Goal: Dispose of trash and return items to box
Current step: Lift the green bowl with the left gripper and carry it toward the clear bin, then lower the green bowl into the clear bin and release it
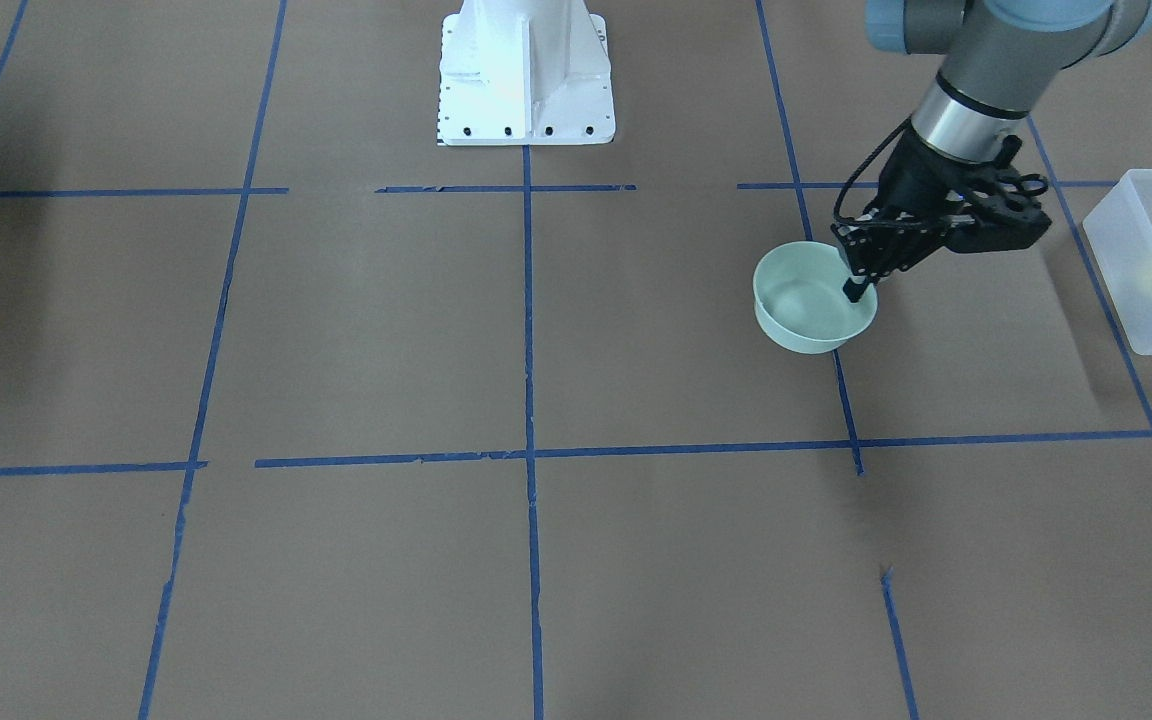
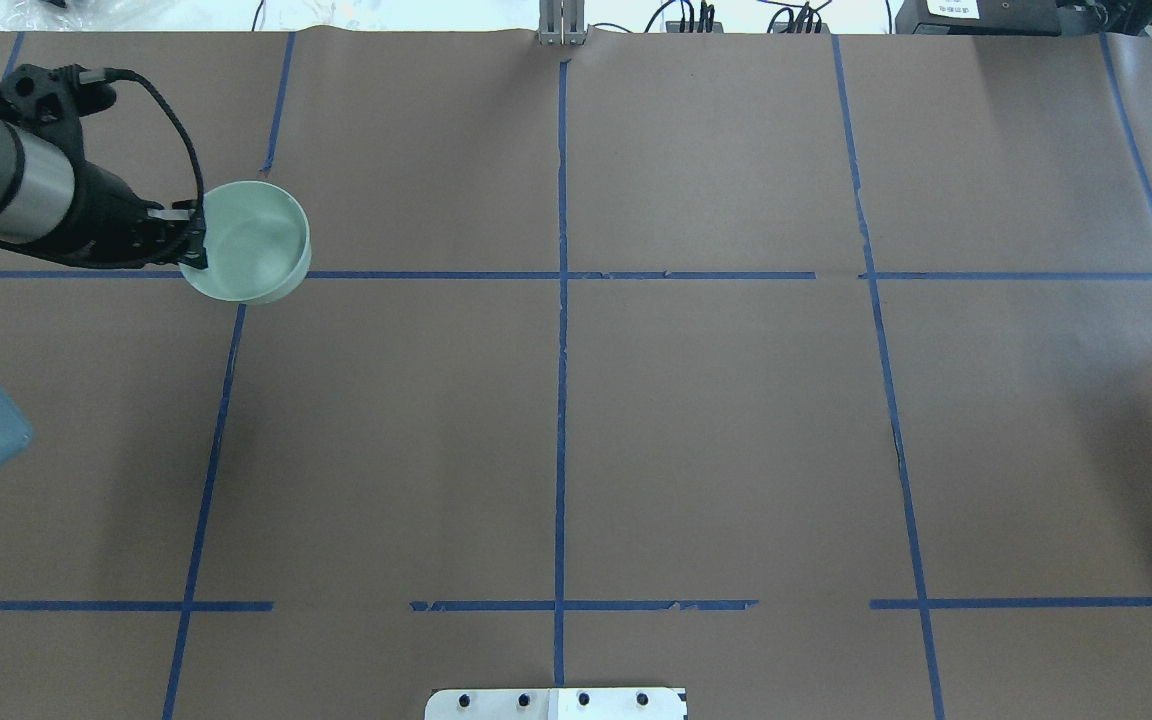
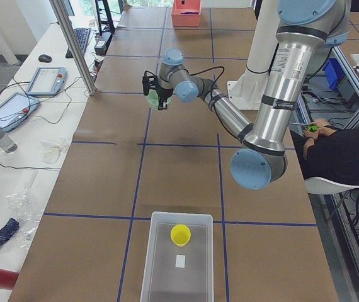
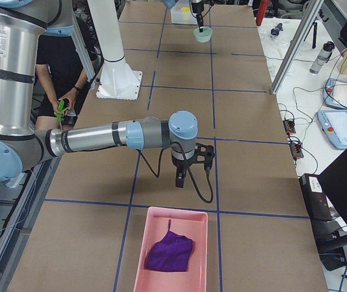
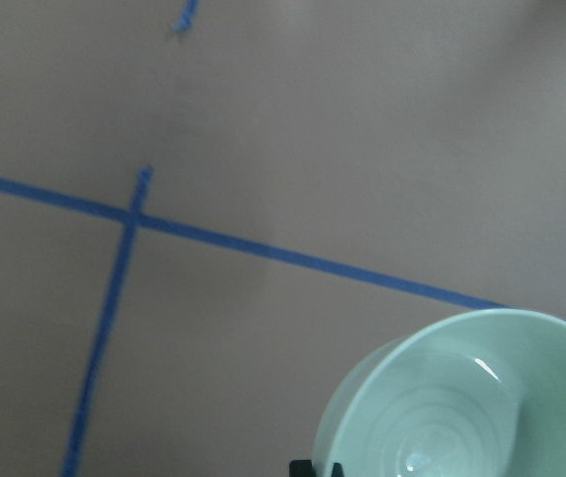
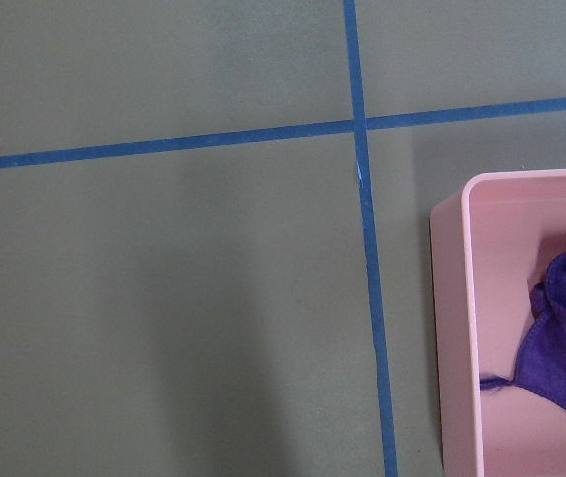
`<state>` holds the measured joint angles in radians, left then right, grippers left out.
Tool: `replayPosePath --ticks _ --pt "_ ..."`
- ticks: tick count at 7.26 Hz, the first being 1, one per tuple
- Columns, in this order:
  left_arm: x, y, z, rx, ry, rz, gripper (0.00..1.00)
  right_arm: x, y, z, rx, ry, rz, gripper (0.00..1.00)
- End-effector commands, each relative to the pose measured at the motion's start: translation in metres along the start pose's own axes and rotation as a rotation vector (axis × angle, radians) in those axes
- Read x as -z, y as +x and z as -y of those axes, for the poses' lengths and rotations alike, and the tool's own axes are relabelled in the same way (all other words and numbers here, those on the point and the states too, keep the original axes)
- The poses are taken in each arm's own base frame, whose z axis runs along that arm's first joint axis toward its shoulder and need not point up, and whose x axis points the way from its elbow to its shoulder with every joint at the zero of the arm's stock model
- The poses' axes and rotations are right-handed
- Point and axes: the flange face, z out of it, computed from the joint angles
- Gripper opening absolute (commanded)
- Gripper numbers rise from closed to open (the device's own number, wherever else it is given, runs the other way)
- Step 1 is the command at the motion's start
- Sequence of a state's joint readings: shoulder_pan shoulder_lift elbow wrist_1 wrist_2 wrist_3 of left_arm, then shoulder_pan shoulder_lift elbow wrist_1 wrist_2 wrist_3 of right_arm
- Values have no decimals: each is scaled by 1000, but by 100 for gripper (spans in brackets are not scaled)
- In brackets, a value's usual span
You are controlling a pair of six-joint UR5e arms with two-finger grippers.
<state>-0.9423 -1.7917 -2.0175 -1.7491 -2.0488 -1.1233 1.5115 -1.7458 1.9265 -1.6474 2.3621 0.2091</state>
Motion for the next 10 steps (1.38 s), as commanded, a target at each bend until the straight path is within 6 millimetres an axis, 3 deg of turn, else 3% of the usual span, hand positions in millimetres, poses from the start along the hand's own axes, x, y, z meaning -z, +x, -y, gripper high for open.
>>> replayPosePath --ticks 1,2,3,5,6,7,8,10 --pt "38 -102 42 -139 7 48 0 -16 17 4 106 -31 -4 100" --pt "35 -149 54 -196 -26 76 0 -19 25 4 103 -37 -5 100" --pt "40 -219 85 -211 -58 89 0 -18 34 4 82 -34 -3 100" --pt "40 -338 108 -243 -115 155 0 -5 57 1 21 -3 25 100" --pt "43 -419 116 -213 -136 186 0 -2 57 1 14 2 43 100" --pt "47 -483 113 -196 -157 200 0 -1 56 2 11 4 44 100" --pt "51 -520 108 -185 -167 208 0 0 55 2 13 6 48 100" --pt "33 -570 64 -113 -227 217 0 4 50 4 23 16 48 100"
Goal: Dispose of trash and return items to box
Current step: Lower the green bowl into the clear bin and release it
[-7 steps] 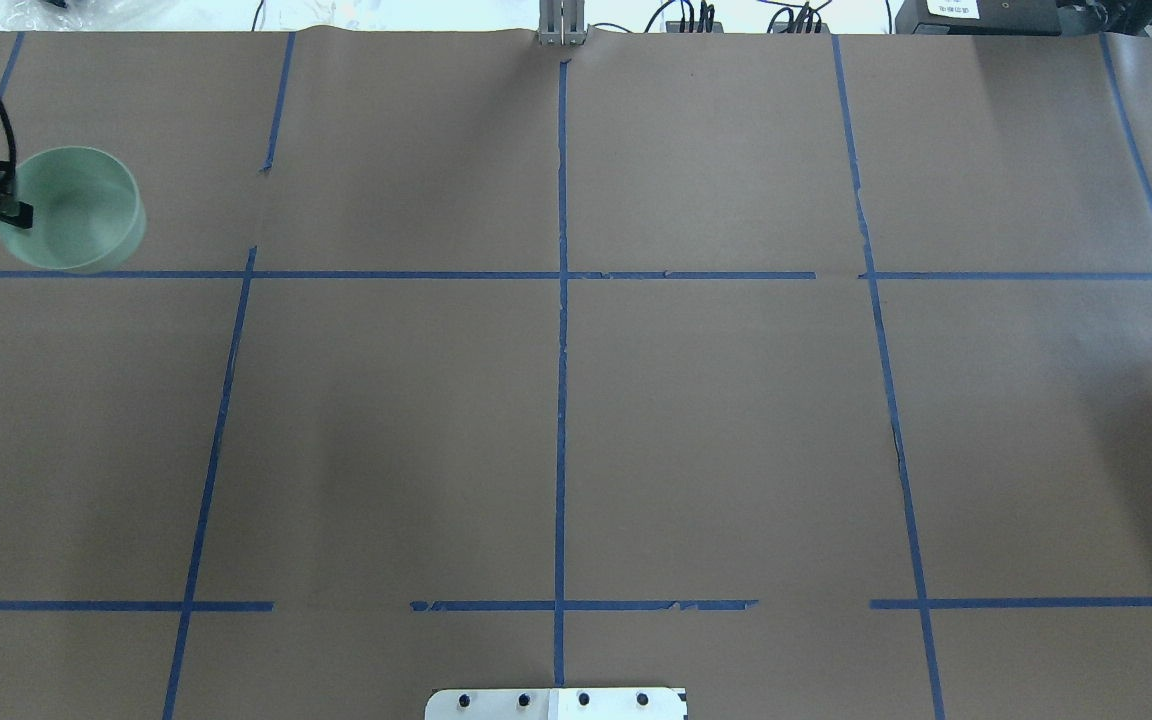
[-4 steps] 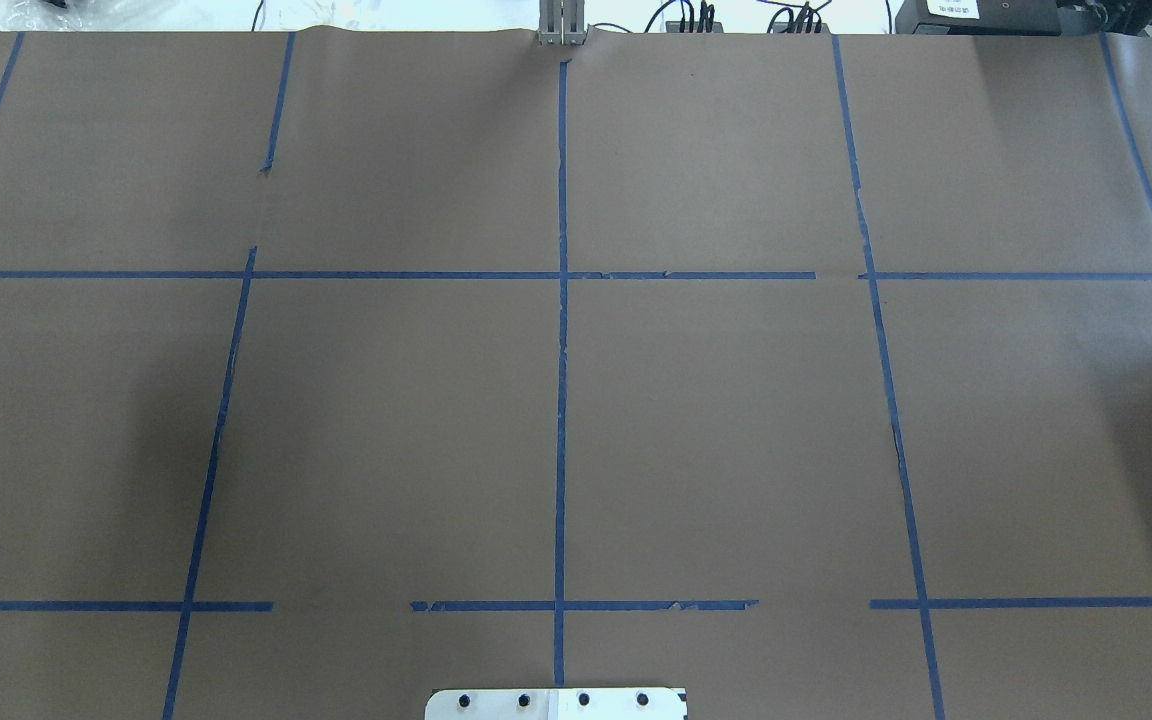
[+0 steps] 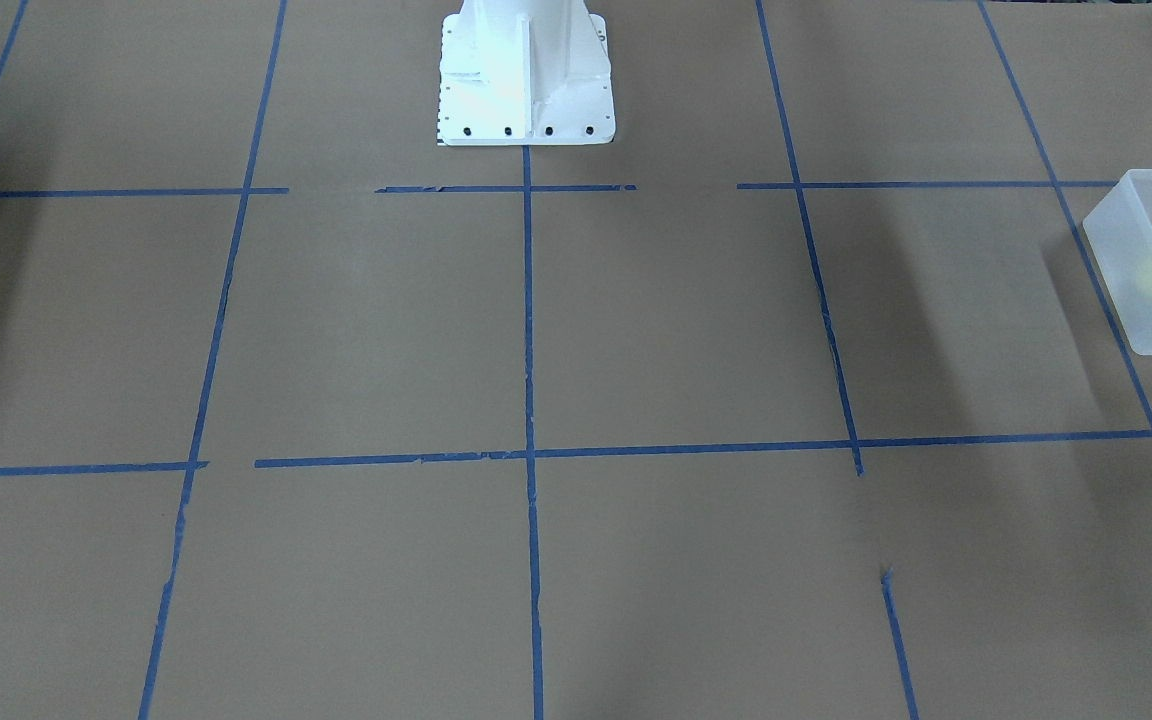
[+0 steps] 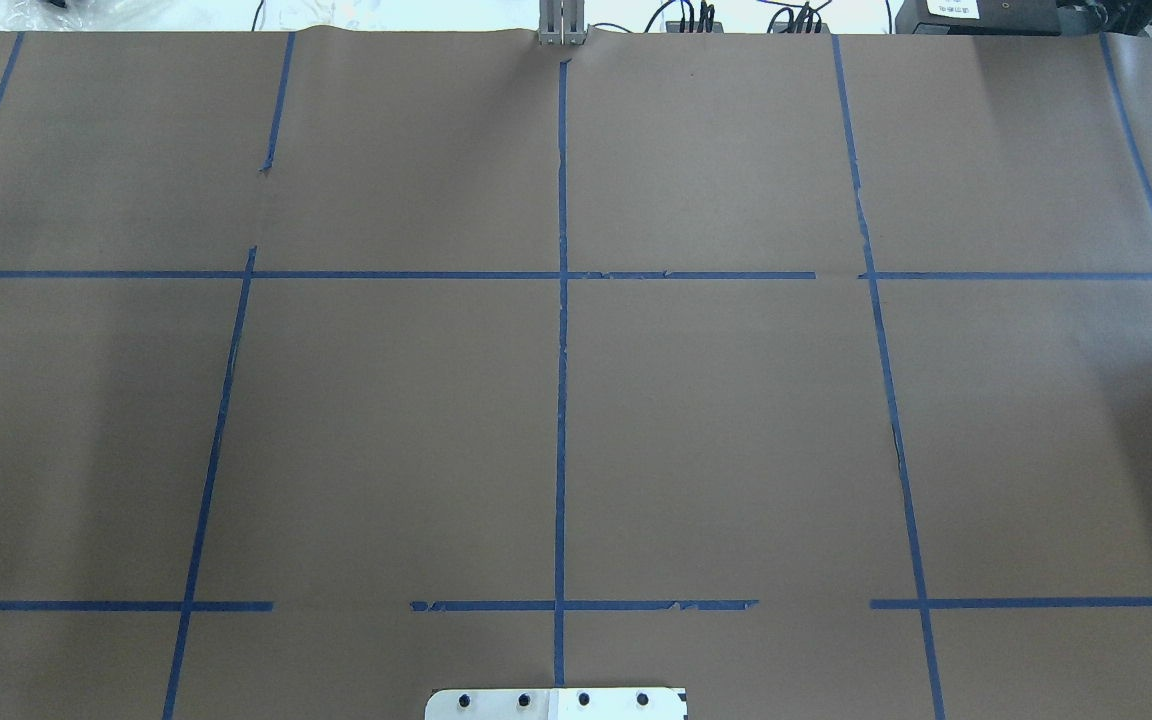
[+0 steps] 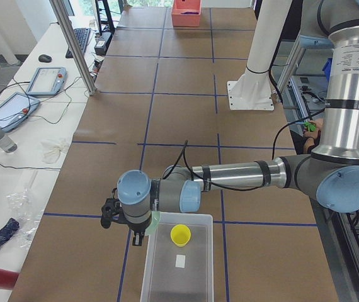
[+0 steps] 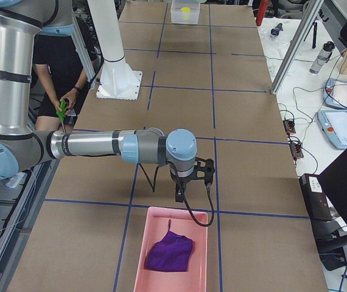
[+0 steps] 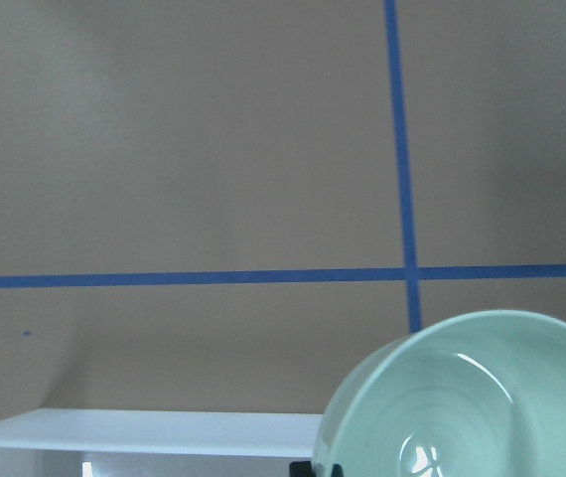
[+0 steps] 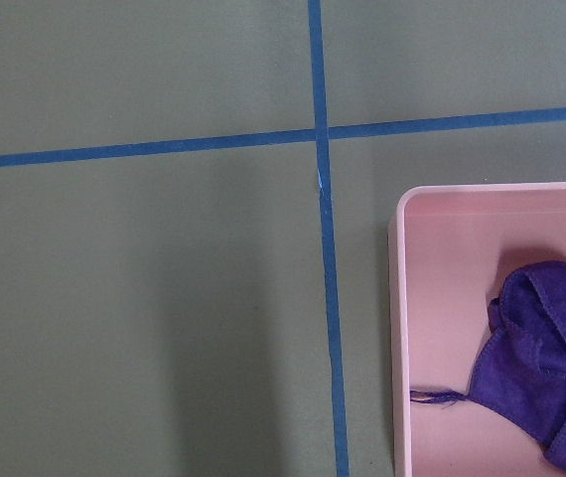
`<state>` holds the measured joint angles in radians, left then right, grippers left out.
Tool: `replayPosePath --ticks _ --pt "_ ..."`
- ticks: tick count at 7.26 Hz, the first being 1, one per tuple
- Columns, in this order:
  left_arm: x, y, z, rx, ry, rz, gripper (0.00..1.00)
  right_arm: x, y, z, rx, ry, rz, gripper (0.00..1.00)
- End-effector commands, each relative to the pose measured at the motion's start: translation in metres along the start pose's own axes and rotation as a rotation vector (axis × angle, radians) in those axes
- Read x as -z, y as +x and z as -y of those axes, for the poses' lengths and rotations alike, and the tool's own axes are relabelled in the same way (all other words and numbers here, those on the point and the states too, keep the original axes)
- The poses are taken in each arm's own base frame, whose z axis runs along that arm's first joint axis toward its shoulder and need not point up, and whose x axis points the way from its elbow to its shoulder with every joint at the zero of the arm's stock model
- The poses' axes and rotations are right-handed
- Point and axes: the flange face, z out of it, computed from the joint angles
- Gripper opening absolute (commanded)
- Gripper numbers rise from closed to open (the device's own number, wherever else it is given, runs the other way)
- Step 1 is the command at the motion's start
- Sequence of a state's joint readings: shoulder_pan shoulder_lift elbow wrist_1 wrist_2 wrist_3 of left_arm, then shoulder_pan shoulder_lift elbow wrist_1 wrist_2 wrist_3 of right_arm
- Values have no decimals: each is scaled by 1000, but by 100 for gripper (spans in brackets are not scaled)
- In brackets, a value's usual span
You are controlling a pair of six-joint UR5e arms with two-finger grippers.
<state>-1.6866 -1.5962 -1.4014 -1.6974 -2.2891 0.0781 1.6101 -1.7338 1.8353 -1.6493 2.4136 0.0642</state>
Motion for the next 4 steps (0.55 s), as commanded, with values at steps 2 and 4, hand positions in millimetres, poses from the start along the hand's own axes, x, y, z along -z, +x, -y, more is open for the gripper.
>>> replayPosePath --ticks 2,4 --pt "-46 -47 -71 37 -50 36 0 5 -6 3 13 12 2 100" --pt "-56 -66 -80 12 -30 142 0 7 -8 5 16 16 2 100"
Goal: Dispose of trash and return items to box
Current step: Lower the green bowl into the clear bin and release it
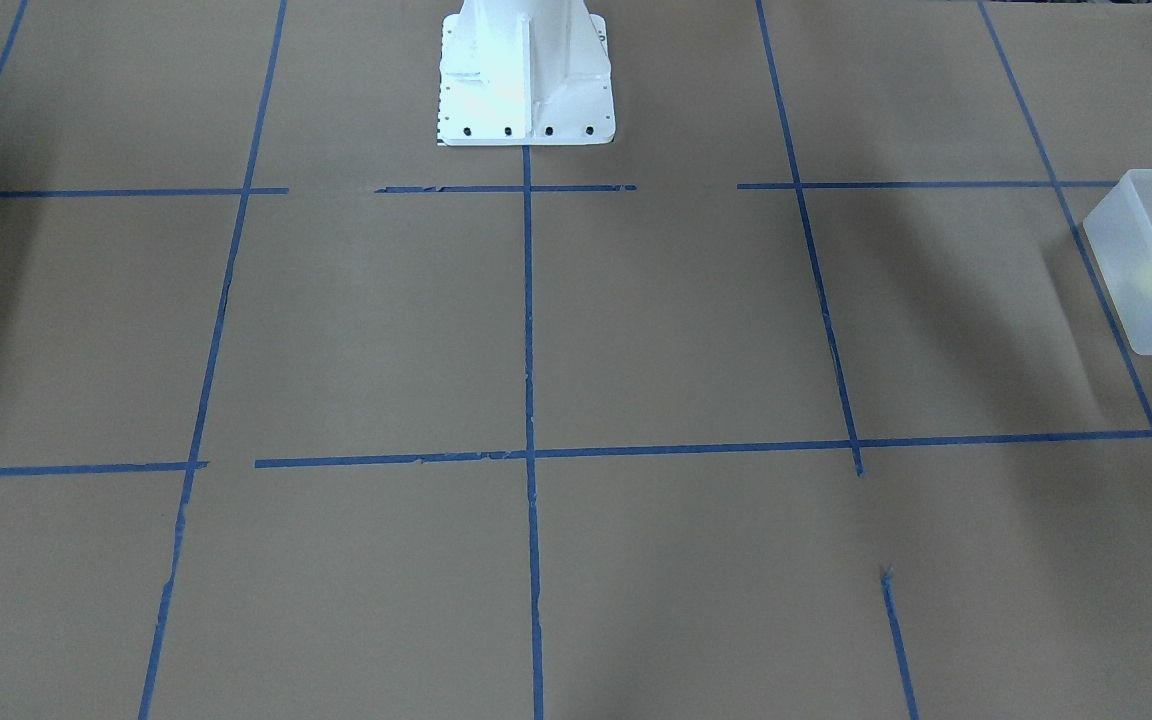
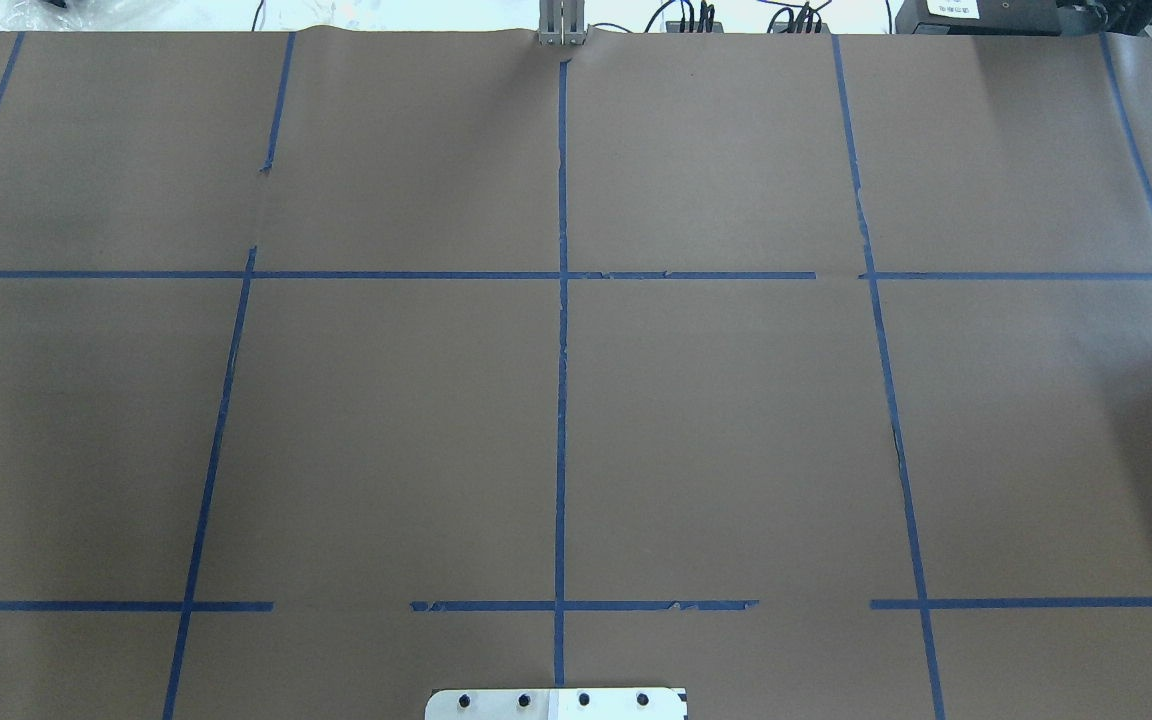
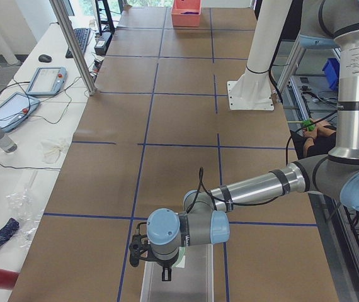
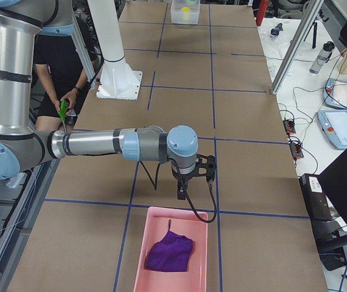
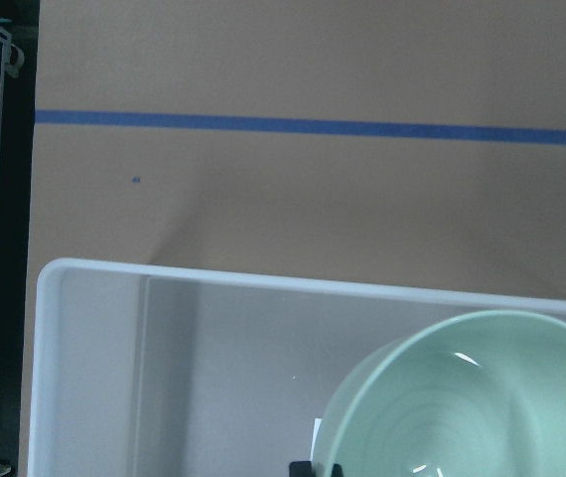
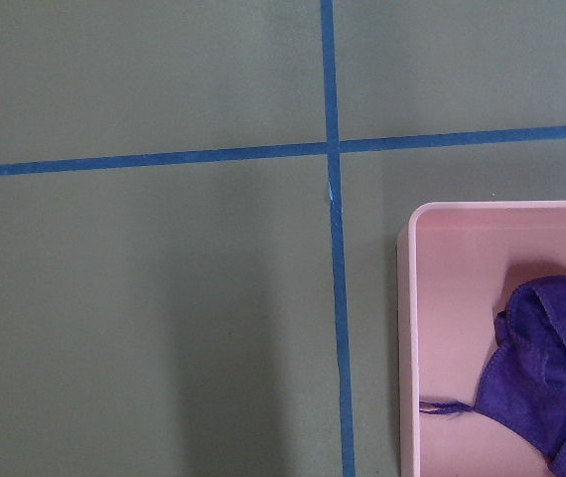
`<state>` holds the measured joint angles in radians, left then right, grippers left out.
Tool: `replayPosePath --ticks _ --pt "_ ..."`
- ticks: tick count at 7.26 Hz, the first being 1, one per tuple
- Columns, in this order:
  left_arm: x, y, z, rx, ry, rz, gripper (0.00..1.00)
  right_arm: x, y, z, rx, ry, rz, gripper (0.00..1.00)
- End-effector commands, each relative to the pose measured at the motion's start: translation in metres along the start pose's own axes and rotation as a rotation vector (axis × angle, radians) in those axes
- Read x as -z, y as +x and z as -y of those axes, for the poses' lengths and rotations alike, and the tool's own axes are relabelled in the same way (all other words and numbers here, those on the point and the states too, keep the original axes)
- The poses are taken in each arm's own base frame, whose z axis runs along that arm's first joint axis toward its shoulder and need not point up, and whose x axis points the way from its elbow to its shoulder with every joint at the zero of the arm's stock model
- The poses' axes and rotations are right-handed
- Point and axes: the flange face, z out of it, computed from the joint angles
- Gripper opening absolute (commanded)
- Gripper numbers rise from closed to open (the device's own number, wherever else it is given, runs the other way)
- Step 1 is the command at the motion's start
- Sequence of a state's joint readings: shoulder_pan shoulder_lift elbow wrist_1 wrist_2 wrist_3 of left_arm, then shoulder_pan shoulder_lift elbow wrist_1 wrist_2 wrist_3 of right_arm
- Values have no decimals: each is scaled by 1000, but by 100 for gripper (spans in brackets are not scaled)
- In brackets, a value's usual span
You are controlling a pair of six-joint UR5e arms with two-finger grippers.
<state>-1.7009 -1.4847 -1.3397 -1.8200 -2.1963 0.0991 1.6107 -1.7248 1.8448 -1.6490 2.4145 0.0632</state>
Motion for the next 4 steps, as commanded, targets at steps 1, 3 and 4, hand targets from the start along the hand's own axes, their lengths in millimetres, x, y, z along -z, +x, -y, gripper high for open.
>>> replayPosePath --ticks 1,3,4 --pt "-12 -13 -10 -14 17 55 0 2 -2 1 5 4 0 100" --pt "-13 -14 -12 -12 16 55 99 1 -1 1 3 3 0 100" --pt "-11 -12 -11 -16 21 54 100 1 -1 1 2 3 0 100"
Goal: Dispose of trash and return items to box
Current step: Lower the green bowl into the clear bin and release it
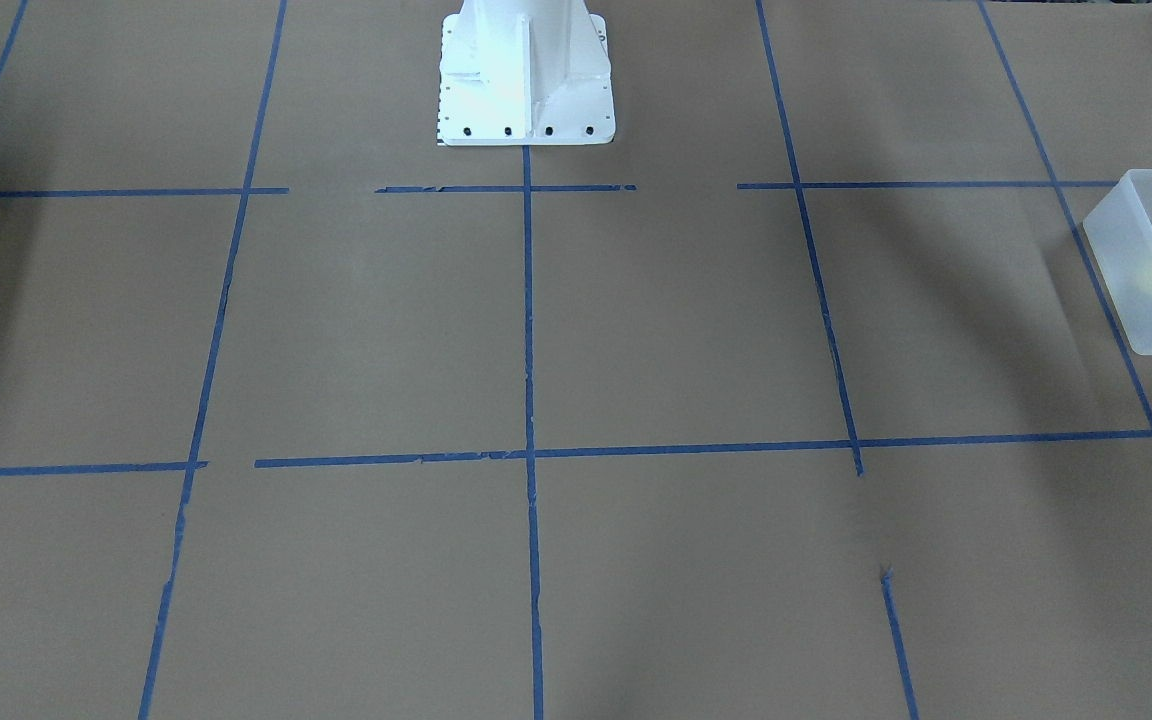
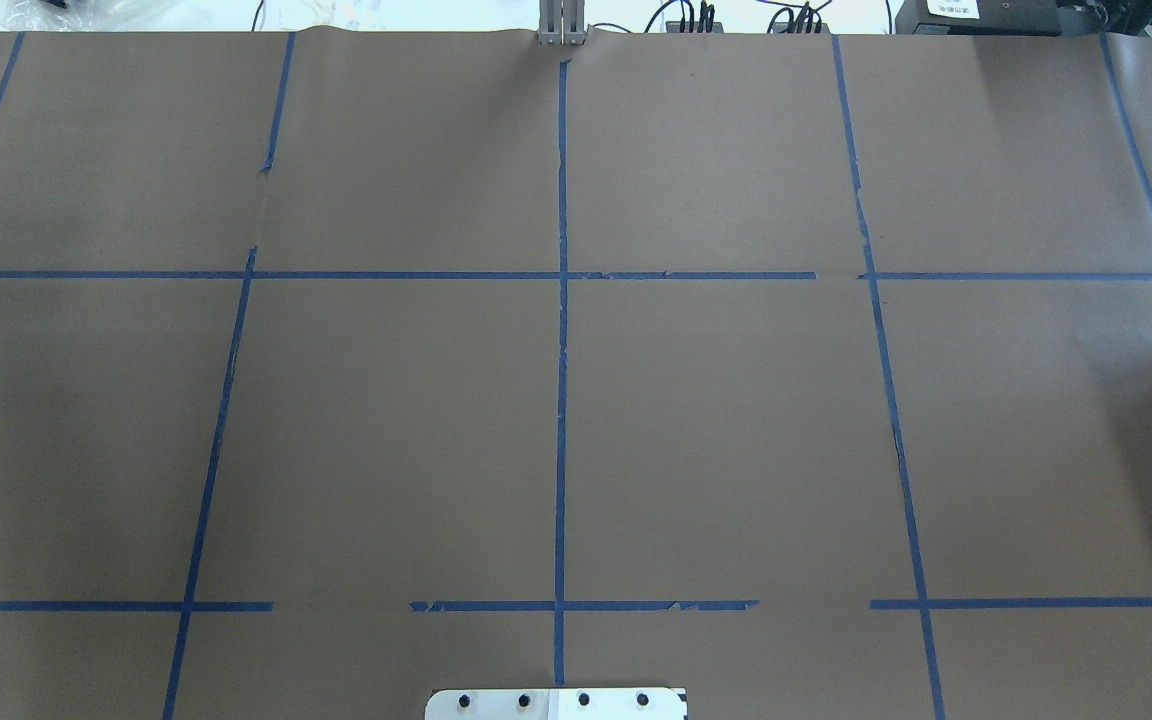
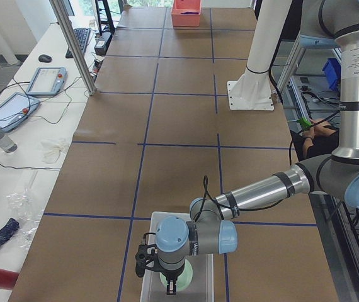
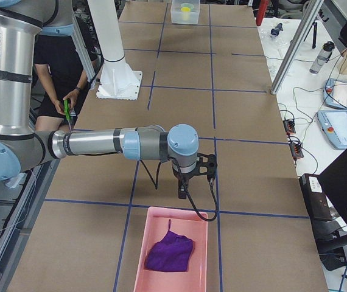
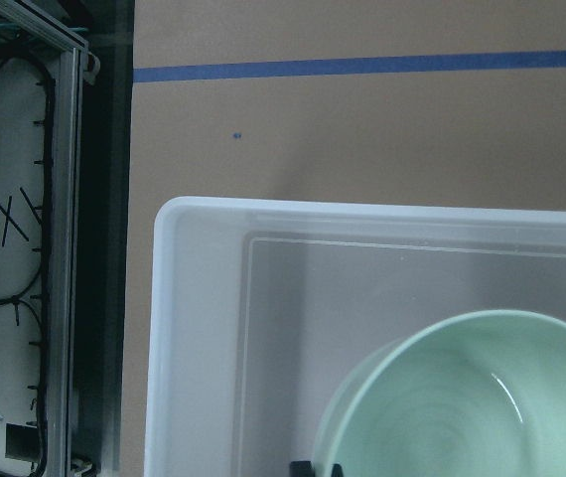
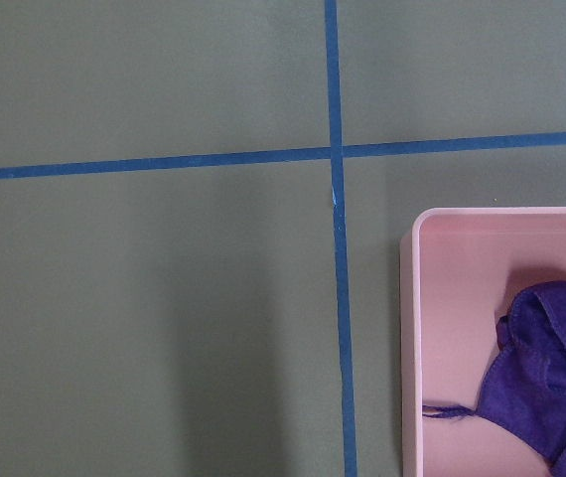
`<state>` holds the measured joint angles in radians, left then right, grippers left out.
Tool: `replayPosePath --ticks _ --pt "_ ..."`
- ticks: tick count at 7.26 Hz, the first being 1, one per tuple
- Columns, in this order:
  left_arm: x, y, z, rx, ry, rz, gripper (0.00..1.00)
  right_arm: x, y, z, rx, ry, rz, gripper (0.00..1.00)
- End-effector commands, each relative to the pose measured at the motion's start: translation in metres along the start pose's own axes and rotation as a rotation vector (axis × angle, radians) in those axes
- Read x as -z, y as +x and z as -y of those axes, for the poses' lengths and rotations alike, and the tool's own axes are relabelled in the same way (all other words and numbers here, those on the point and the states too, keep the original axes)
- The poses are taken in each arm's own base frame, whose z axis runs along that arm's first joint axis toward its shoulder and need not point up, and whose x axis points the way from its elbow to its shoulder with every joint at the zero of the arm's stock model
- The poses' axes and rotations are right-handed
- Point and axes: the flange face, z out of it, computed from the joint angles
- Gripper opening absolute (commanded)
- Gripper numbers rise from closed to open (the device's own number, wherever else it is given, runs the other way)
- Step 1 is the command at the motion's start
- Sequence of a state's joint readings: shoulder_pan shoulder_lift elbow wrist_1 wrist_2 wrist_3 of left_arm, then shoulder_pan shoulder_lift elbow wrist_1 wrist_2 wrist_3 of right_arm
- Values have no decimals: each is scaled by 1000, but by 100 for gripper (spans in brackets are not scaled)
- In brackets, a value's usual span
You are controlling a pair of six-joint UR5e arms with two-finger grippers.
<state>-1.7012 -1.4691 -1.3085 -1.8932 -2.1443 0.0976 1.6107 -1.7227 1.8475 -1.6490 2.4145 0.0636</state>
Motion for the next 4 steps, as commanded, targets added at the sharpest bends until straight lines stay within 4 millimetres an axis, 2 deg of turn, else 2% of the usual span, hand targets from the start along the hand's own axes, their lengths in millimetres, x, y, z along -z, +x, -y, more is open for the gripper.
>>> replayPosePath --ticks 1,2,4 --pt "8 4 9 -10 17 1 100 0 0 0 1 1 0 100" --pt "26 14 19 -26 52 5 100 2 -3 0 4 5 0 100" --pt "77 46 45 -68 137 3 100 5 -6 1 11 11 1 100"
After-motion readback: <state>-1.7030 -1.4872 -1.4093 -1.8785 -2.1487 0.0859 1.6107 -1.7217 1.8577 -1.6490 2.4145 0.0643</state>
